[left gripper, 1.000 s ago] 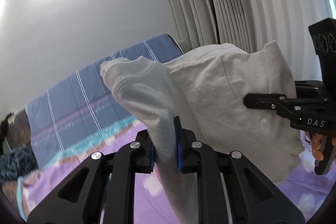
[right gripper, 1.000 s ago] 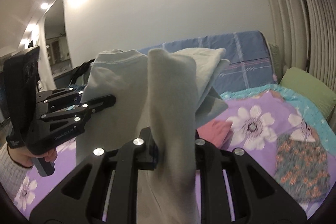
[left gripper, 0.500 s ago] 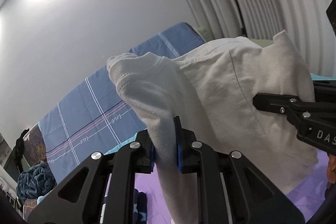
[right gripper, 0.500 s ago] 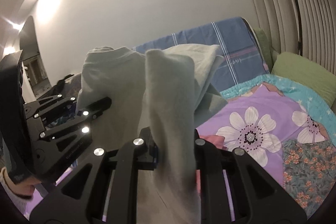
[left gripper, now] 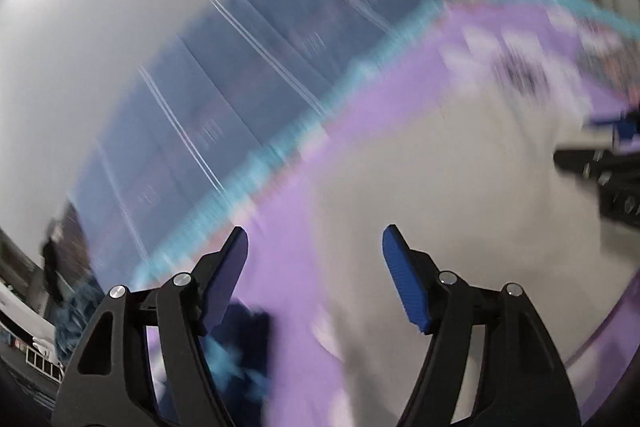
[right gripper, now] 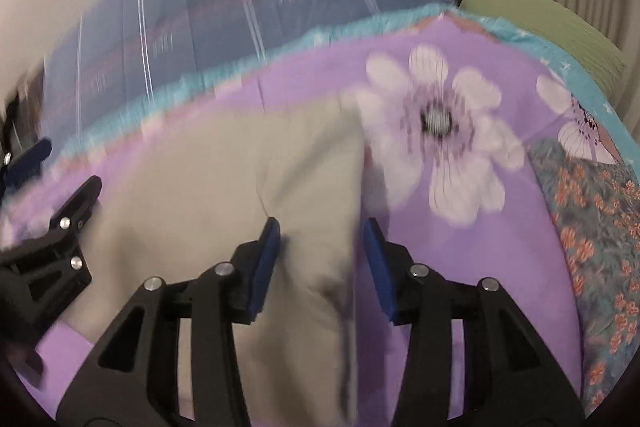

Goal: Fold small clothes
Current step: 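Lower the shirt onto the pink stack and open both tools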

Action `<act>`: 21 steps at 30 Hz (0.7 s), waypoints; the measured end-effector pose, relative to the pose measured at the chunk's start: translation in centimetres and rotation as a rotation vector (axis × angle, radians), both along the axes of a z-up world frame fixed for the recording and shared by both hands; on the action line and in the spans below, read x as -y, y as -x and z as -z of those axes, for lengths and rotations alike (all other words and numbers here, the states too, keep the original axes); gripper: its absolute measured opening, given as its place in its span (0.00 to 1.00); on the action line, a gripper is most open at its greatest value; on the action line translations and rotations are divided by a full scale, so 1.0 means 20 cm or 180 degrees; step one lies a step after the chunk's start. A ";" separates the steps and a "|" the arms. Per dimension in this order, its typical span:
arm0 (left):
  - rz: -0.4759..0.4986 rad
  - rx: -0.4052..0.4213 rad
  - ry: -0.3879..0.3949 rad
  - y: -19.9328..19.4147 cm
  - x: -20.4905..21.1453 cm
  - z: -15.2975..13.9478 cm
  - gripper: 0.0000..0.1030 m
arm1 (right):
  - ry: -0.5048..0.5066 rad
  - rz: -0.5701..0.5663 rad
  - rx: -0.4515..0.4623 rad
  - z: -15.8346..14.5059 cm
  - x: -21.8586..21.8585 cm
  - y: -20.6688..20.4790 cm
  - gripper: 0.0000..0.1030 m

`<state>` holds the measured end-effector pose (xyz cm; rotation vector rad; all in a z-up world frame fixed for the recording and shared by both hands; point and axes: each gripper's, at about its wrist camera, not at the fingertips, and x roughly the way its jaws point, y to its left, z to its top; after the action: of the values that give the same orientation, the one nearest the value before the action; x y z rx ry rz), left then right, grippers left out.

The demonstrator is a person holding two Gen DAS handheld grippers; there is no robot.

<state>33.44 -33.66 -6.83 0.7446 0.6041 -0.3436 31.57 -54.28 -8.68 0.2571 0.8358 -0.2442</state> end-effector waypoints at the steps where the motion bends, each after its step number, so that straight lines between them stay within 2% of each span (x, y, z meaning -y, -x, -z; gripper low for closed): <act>1: -0.0002 -0.0099 -0.0010 0.00 -0.02 0.08 0.69 | 0.0021 -0.0033 0.0018 0.04 -0.01 0.03 0.51; 2: -0.0024 -0.0059 0.0066 0.04 -0.04 0.14 0.68 | 0.0043 -0.0005 0.0082 0.09 -0.02 0.07 0.59; 3: -0.0105 -0.0004 0.0277 0.08 -0.08 0.17 0.66 | 0.0026 0.0046 0.0096 0.12 -0.02 0.10 0.67; 6: -0.0298 -0.0260 0.0730 0.06 -0.16 0.15 0.66 | -0.0152 0.0126 0.0063 0.14 0.02 0.12 0.75; 8: -0.0349 -0.0426 0.0834 0.06 -0.18 0.13 0.67 | -0.0184 0.0144 0.0042 0.13 0.02 0.13 0.75; 9: -0.0363 -0.0478 0.0841 0.07 -0.19 0.12 0.72 | -0.0134 0.0143 0.0043 0.11 0.02 0.15 0.75; 11: -0.0353 -0.0416 0.0857 0.13 -0.21 0.11 0.78 | 0.0083 0.0102 0.0054 0.05 -0.03 0.22 0.75; 12: -0.0336 -0.0302 0.0969 0.17 -0.24 0.08 0.82 | 0.0142 0.0068 0.0079 0.03 -0.06 0.26 0.78; 14: -0.0316 -0.0104 0.1355 0.34 -0.32 0.02 0.91 | 0.0159 -0.0022 0.0234 -0.03 -0.10 0.40 0.90; 16: -0.0197 -0.0148 0.1667 0.47 -0.39 -0.04 0.99 | 0.0169 -0.0053 0.0590 -0.11 -0.15 0.62 0.93; 18: -0.0065 -0.0191 0.1786 0.60 -0.43 -0.10 0.99 | 0.0248 -0.0033 0.0767 -0.17 -0.19 0.79 0.98; 21: 0.0051 -0.0097 0.1843 0.83 -0.50 -0.16 0.99 | 0.0508 -0.0026 0.0871 -0.28 -0.28 1.05 0.98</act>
<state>16.78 -23.68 -3.54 0.1884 0.4921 -0.5165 10.62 -48.77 -3.07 0.1335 0.5433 -0.2601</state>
